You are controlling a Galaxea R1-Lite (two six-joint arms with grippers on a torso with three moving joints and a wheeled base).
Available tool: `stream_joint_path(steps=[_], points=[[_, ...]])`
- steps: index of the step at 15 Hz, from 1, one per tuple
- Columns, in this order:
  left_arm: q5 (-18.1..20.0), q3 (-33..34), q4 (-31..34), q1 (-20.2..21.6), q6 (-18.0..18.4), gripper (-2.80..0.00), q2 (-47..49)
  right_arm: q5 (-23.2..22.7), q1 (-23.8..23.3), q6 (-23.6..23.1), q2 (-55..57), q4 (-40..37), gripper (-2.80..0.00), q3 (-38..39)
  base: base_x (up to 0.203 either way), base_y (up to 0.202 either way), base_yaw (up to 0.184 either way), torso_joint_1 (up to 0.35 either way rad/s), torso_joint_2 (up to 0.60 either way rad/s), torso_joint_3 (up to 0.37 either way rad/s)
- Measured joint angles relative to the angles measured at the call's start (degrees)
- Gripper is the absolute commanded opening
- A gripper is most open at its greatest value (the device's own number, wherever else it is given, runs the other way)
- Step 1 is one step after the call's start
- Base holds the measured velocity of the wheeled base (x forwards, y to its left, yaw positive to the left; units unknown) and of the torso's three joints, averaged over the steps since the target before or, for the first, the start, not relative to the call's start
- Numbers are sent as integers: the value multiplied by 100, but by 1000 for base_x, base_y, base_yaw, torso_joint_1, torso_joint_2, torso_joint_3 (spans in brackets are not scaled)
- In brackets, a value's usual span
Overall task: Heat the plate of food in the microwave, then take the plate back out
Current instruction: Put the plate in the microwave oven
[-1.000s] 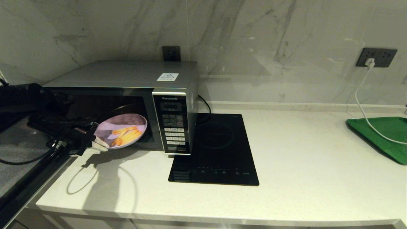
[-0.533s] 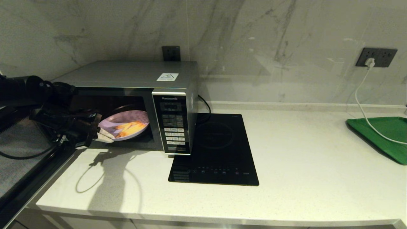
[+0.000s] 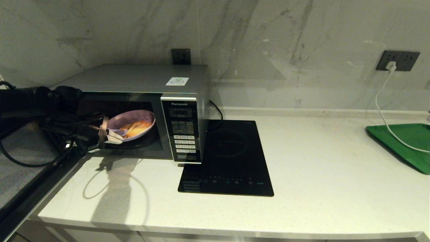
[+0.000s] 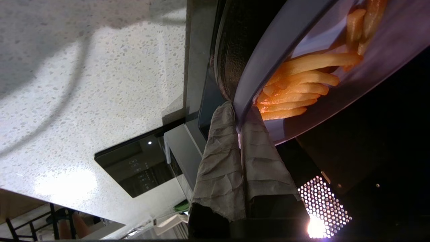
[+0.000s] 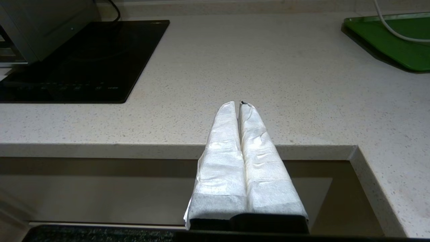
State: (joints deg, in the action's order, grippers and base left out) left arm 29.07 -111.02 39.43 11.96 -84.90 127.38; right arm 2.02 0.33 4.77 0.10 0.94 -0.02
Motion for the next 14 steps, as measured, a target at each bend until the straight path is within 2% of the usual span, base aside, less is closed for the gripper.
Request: stream_joint_path(steps=[3,5,9,10,14], points=[[-20,0,-70,9,91,-280,107,-2,0,-1,0,0,-280,-2,0,0,0,0,0,0],[-2,0,-59,44,287,-280,131,0,0,2,0,0,-280,-2,0,0,0,0,0,0],[-122,0,-74,61,325,-280,181,-2,-2,1,0,-1,-280,-5,0,0,0,0,0,0],[-121,-2,-89,60,332,0,188,-1,-2,-1,0,-1,-280,-5,0,0,0,0,0,0],[-90,-22,-410,77,310,0,175,-2,-2,1,0,-1,-280,-5,0,0,0,0,0,0]])
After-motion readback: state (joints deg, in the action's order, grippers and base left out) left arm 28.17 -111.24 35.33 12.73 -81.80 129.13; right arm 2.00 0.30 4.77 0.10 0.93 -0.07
